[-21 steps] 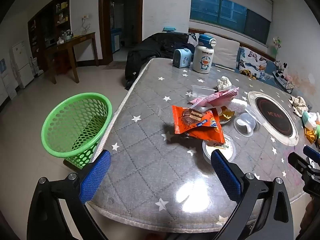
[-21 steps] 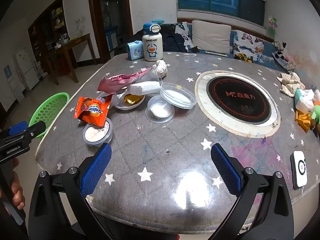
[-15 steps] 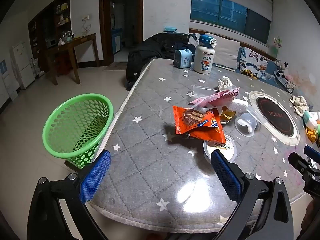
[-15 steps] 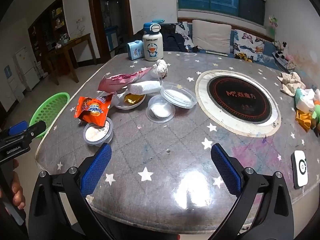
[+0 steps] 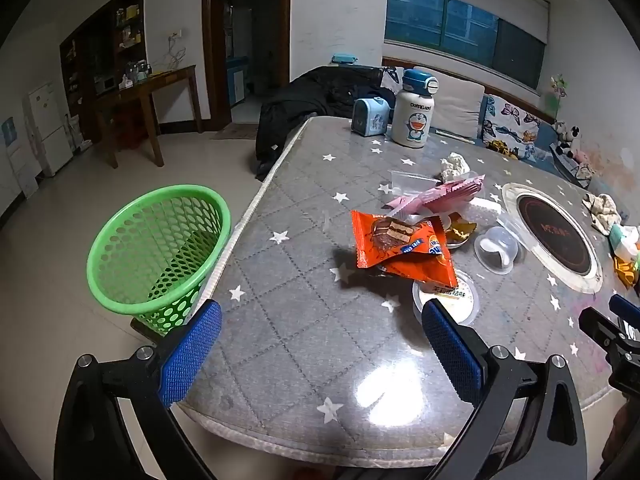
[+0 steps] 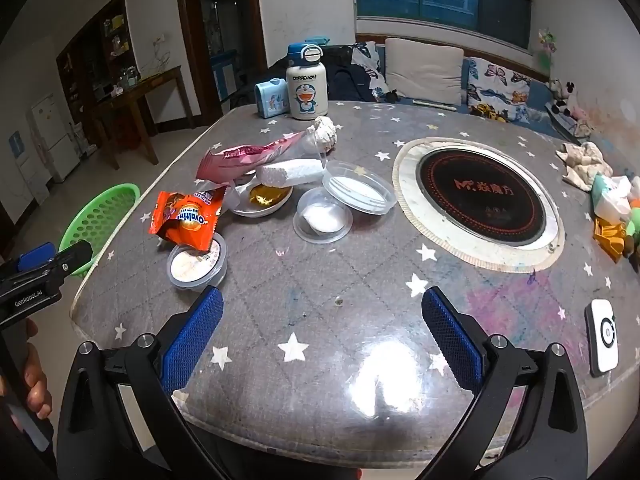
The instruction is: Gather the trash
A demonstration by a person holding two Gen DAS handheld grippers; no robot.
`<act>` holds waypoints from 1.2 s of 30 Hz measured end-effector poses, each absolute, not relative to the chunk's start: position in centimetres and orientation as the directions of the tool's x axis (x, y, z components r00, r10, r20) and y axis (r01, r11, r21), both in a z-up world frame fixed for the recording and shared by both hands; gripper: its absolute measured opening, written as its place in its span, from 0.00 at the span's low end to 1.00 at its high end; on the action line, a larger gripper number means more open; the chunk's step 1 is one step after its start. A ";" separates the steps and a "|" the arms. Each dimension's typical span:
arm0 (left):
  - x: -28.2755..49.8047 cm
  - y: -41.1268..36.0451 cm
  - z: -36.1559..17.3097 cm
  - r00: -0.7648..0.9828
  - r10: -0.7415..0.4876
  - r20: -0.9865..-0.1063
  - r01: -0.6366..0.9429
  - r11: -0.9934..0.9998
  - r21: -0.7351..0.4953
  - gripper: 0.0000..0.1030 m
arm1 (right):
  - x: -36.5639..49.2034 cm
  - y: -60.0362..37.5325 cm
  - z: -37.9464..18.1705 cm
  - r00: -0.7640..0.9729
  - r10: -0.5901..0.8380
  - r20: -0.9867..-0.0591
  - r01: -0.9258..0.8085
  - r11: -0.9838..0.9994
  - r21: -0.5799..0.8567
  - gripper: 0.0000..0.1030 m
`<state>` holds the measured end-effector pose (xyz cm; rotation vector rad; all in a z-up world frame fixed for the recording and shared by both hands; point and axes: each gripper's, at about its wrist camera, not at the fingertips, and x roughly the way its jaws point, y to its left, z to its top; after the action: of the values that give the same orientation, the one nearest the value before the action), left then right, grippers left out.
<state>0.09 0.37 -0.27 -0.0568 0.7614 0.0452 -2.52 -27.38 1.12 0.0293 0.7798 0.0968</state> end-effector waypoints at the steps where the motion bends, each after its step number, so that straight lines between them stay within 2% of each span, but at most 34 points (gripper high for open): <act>1: 0.1 0.3 -0.3 0.724 0.022 -0.690 -0.062 0.998 -0.034 0.94 | -2.5 -27.3 1.1 0.707 0.098 -0.700 -0.076 0.995 0.062 0.96; 36: 0.2 0.2 0.2 0.732 0.032 -0.680 -0.070 0.997 -0.028 0.94 | -2.1 -27.5 0.9 0.707 0.103 -0.699 -0.075 0.995 0.071 0.96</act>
<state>0.22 0.22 0.16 -0.0531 0.7474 0.0561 -2.08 -27.54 0.89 0.0378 0.7788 0.0992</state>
